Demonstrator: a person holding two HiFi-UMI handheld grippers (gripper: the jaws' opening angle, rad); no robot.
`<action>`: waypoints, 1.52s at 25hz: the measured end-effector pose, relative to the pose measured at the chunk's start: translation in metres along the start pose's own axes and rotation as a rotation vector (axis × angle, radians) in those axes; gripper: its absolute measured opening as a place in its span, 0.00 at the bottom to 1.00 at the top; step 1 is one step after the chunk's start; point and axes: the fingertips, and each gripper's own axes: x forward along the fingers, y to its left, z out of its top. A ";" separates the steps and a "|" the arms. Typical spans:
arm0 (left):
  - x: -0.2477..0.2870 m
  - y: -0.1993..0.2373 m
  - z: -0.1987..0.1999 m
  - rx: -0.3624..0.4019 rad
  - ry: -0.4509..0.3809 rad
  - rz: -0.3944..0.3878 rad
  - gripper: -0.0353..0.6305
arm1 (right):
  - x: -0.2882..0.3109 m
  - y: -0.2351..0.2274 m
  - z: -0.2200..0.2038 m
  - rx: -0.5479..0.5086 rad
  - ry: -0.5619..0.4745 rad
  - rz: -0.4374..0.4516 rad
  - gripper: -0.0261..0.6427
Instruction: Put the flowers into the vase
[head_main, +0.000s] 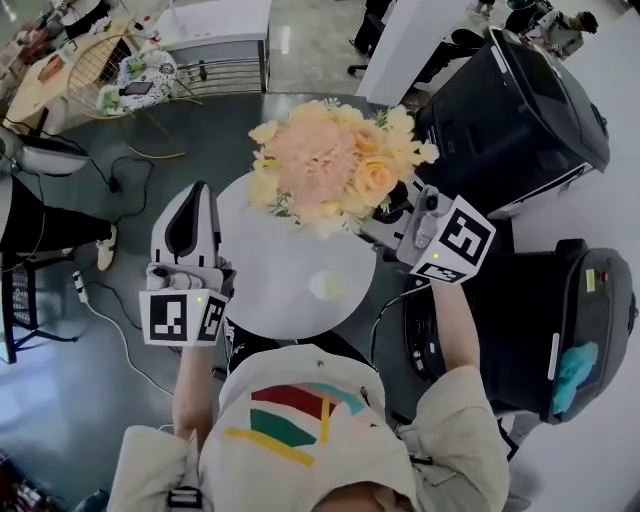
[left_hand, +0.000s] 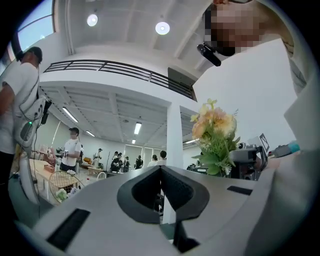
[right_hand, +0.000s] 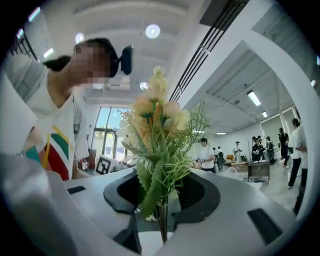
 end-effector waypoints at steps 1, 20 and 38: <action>0.000 -0.011 0.005 0.003 -0.015 -0.004 0.06 | -0.011 0.005 0.012 0.042 -0.072 0.017 0.31; 0.010 -0.077 -0.006 0.050 0.011 -0.034 0.06 | -0.081 0.059 -0.064 0.338 -0.321 0.177 0.31; 0.011 -0.096 -0.050 0.069 0.101 -0.065 0.06 | -0.081 0.071 -0.152 0.262 -0.165 -0.175 0.31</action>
